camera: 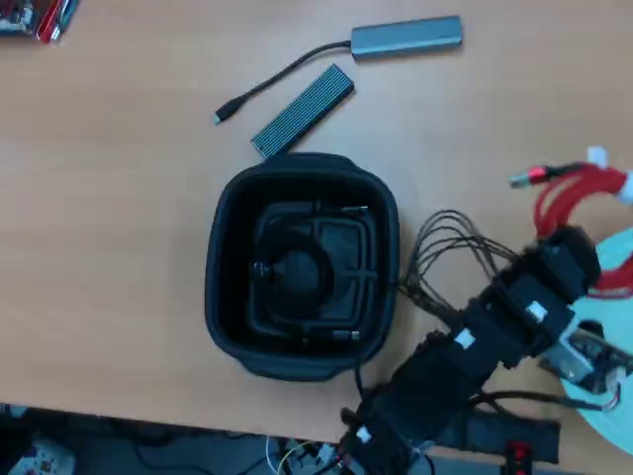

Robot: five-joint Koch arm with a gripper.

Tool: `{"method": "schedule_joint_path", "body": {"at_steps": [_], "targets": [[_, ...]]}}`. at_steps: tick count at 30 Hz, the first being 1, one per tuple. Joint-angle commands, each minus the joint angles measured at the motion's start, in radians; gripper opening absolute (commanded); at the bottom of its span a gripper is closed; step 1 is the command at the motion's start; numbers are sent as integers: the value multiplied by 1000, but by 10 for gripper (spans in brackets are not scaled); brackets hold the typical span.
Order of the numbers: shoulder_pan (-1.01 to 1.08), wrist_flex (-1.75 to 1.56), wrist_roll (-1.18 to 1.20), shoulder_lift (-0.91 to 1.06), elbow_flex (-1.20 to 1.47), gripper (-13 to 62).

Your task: Put a black charging cable in a black bowl and put a red charging cable in a green bowl

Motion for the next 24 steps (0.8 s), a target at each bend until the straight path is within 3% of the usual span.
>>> {"method": "schedule_joint_path", "body": {"at_steps": [1,11,24], "targets": [[107,-29,-21,31,0,-70],[382,-32,-23,17,173,-70],[483,2,-21,-57,215,-71]]}}
